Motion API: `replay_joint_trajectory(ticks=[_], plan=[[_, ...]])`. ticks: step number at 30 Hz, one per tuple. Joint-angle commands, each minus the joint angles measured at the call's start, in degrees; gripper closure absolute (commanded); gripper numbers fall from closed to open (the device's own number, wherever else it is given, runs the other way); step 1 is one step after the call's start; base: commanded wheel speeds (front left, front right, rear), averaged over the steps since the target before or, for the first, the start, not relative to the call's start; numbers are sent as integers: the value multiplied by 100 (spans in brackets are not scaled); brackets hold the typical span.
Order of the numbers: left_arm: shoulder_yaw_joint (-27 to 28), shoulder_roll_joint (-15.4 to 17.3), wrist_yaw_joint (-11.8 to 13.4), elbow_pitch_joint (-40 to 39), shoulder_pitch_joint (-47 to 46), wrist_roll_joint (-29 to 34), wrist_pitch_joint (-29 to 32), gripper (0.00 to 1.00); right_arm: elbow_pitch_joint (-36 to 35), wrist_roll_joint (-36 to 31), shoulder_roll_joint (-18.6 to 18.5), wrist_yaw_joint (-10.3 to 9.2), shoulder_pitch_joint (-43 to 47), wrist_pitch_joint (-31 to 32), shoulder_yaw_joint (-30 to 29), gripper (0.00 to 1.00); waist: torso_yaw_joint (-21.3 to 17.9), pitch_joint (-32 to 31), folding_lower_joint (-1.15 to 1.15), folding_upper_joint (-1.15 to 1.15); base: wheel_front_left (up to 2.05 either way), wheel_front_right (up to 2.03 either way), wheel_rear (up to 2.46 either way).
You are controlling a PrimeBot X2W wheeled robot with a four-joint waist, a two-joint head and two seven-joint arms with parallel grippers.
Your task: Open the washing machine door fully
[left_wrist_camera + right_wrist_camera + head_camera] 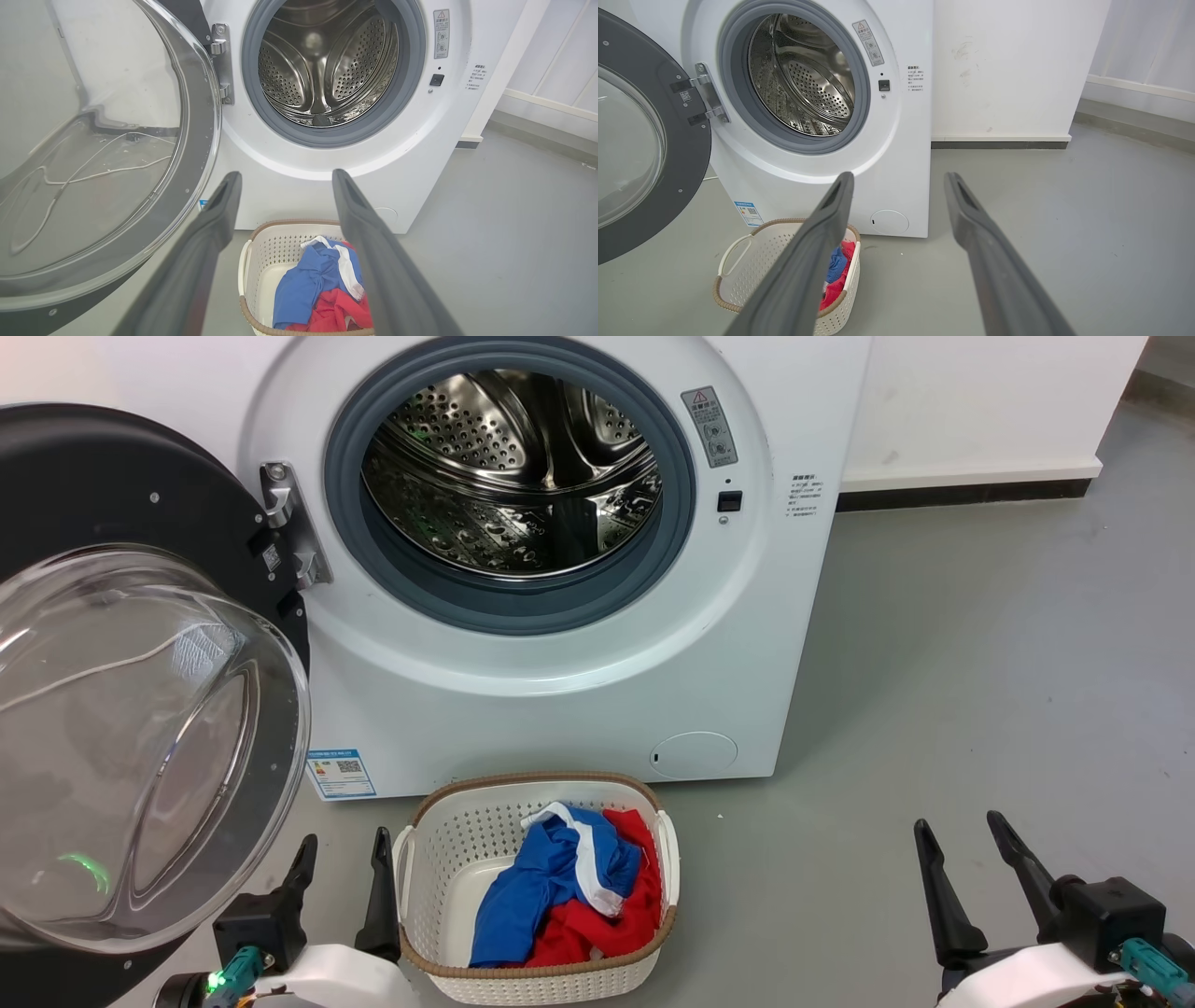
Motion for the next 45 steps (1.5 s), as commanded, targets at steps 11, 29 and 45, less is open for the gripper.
replay_joint_trajectory(ticks=[11, 29, 45], plan=[[206, -122, -177, 9, -39, -658, 127, 100, 103, 795, 21, 0, -89, 71, -44, 100, 35, 30, 0, 0, 0, 0, 0], [673, -379, -626, 179, -208, -2040, 505, 100, 413, 2596, 18, 0, -370, 277, -163, 100, 83, 76, 0, 0, 0, 0, 0], [1040, -590, -973, 270, -323, -3109, 802, 100, 642, 3980, 31, 0, -573, 438, -259, 100, 129, 121, 0, 0, 0, 0, 0]])
